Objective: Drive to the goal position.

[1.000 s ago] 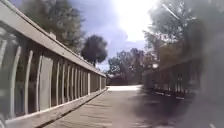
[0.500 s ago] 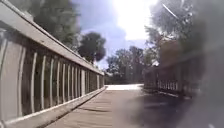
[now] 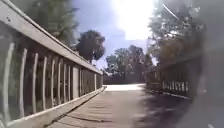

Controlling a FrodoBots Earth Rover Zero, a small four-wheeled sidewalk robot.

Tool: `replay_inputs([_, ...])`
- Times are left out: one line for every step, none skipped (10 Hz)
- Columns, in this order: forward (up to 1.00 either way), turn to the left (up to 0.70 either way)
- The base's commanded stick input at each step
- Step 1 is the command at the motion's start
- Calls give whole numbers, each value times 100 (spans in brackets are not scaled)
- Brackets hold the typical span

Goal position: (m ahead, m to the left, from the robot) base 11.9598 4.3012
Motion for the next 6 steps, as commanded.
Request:
replay_inputs([85,0])
replay_inputs([85,0])
replay_inputs([85,0])
replay_inputs([85,0])
replay_inputs([85,0])
replay_inputs([85,0])
